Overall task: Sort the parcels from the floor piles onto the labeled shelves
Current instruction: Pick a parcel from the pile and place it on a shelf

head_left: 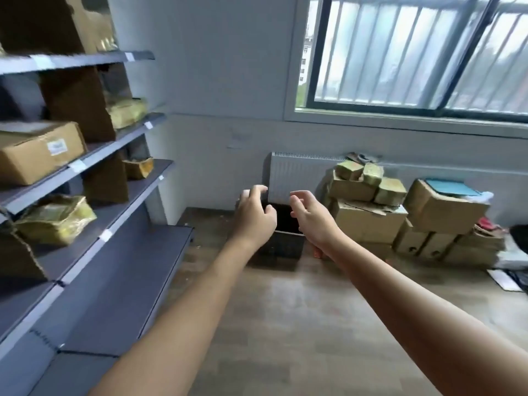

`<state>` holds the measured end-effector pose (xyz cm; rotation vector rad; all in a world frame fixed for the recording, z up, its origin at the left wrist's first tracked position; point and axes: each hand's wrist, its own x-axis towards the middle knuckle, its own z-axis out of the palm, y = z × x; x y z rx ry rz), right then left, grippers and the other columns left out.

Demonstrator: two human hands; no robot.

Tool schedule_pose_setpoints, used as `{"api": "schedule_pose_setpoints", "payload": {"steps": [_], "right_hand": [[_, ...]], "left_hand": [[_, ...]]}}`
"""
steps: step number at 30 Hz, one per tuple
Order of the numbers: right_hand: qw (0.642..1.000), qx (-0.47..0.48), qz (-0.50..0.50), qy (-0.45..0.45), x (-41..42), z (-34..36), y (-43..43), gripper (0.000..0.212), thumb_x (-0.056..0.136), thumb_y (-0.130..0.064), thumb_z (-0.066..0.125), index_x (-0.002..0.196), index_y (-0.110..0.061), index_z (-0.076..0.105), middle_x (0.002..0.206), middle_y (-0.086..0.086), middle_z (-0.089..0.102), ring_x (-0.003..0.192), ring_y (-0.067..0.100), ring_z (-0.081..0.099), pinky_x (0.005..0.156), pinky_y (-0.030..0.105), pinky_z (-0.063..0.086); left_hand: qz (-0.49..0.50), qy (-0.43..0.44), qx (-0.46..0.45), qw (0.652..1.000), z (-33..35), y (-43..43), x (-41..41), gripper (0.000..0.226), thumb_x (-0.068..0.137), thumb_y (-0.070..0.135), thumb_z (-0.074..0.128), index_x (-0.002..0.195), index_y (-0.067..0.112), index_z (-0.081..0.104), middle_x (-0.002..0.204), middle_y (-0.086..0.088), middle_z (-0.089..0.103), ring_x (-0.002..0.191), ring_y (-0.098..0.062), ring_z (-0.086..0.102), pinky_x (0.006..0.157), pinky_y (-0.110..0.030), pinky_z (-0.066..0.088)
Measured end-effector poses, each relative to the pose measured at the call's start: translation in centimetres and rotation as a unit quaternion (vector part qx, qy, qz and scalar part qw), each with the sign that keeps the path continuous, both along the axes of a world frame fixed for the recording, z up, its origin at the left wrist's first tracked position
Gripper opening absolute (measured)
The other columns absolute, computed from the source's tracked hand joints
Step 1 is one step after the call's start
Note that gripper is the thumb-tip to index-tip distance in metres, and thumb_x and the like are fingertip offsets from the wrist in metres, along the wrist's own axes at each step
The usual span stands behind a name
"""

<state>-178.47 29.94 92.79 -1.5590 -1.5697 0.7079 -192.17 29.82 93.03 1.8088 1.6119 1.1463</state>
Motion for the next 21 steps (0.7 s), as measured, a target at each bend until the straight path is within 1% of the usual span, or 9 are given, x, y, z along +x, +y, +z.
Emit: {"api": "schedule_pose_setpoints", "payload": {"steps": [2, 5, 7, 9, 11, 13, 16, 18, 21], "right_hand": [[0.999, -0.006, -0.032, -0.001, 3.3, -0.2, 3.3, 0.031, 0.101, -0.039, 0.040, 0.125, -0.023, 0.054, 0.118, 0.004, 0.063, 0.110, 0.023, 0.061, 0.094, 0.046, 0.050], [0.998, -0.009, -0.068, 0.009, 8.3, -0.5, 7.4, 0.032, 0.102, -0.039, 0.040, 0.126, -0.023, 0.053, 0.113, 0.001, 0.062, 0.109, 0.021, 0.061, 0.093, 0.041, 0.050], [0.995, -0.010, -0.092, 0.025, 11.7, -0.9, 10.3, 0.033, 0.102, -0.040, 0.040, 0.128, -0.023, 0.053, 0.112, -0.002, 0.060, 0.110, 0.020, 0.061, 0.091, 0.042, 0.050], [0.993, -0.010, -0.111, 0.040, 15.1, -1.5, 13.1, 0.034, 0.102, -0.040, 0.040, 0.128, -0.023, 0.052, 0.112, -0.003, 0.059, 0.112, 0.019, 0.060, 0.093, 0.044, 0.050], [0.991, -0.008, -0.127, 0.047, 18.7, -2.2, 16.1, 0.035, 0.102, -0.039, 0.040, 0.130, -0.023, 0.052, 0.111, -0.003, 0.059, 0.107, 0.017, 0.060, 0.094, 0.044, 0.050], [0.988, -0.006, -0.146, 0.050, 22.6, -2.6, 19.2, 0.034, 0.102, -0.038, 0.041, 0.130, -0.022, 0.052, 0.111, -0.003, 0.060, 0.100, 0.015, 0.058, 0.092, 0.038, 0.048], [0.987, -0.010, -0.155, 0.040, 29.0, -3.1, 24.1, 0.036, 0.103, -0.035, 0.042, 0.134, -0.019, 0.051, 0.111, -0.002, 0.059, 0.101, 0.013, 0.055, 0.085, 0.026, 0.040], [0.988, -0.018, -0.152, 0.026, 33.3, -3.2, 27.6, 0.037, 0.103, -0.034, 0.042, 0.136, -0.017, 0.049, 0.110, -0.003, 0.056, 0.100, 0.012, 0.053, 0.083, 0.023, 0.036], [0.988, -0.028, -0.152, 0.017, 39.5, -2.8, 32.9, 0.039, 0.104, -0.035, 0.040, 0.137, -0.016, 0.046, 0.112, -0.003, 0.054, 0.102, 0.012, 0.051, 0.084, 0.023, 0.034]], "left_hand": [[-0.028, -0.004, -0.008, 1.000, 0.1, 4.0, 3.3, 0.040, 0.091, 0.008, 0.053, 0.131, 0.010, 0.052, 0.132, -0.014, 0.049, 0.125, -0.029, 0.047, 0.104, -0.036, 0.039], [-0.085, -0.003, -0.021, 0.996, -0.3, 9.3, 8.5, 0.040, 0.094, 0.010, 0.051, 0.133, 0.013, 0.050, 0.134, -0.010, 0.047, 0.125, -0.025, 0.046, 0.097, -0.028, 0.038], [-0.114, -0.005, -0.026, 0.993, -0.6, 12.8, 12.0, 0.039, 0.094, 0.011, 0.051, 0.133, 0.013, 0.049, 0.135, -0.010, 0.046, 0.125, -0.023, 0.046, 0.092, -0.024, 0.035], [-0.137, -0.010, -0.037, 0.990, -0.9, 16.1, 15.6, 0.039, 0.095, 0.011, 0.050, 0.134, 0.014, 0.048, 0.137, -0.009, 0.045, 0.126, -0.022, 0.046, 0.092, -0.022, 0.032], [-0.155, -0.016, -0.047, 0.987, -1.3, 19.5, 19.2, 0.039, 0.096, 0.013, 0.050, 0.135, 0.015, 0.048, 0.137, -0.008, 0.046, 0.125, -0.019, 0.046, 0.093, -0.022, 0.031], [-0.168, -0.017, -0.059, 0.984, -1.7, 23.0, 22.9, 0.039, 0.097, 0.013, 0.050, 0.135, 0.015, 0.047, 0.136, -0.006, 0.046, 0.119, -0.014, 0.045, 0.093, -0.022, 0.032], [-0.176, -0.014, -0.084, 0.981, -2.2, 28.7, 28.7, 0.037, 0.097, 0.014, 0.049, 0.134, 0.016, 0.048, 0.136, -0.005, 0.047, 0.115, -0.013, 0.046, 0.093, -0.024, 0.035], [-0.176, -0.010, -0.099, 0.979, -2.4, 32.6, 32.5, 0.036, 0.097, 0.014, 0.049, 0.133, 0.017, 0.049, 0.135, -0.005, 0.047, 0.116, -0.014, 0.047, 0.093, -0.026, 0.036], [-0.182, 0.003, -0.109, 0.977, -2.8, 38.3, 38.0, 0.037, 0.096, 0.014, 0.049, 0.133, 0.016, 0.049, 0.133, -0.005, 0.048, 0.111, -0.013, 0.047, 0.090, -0.026, 0.036]]}}
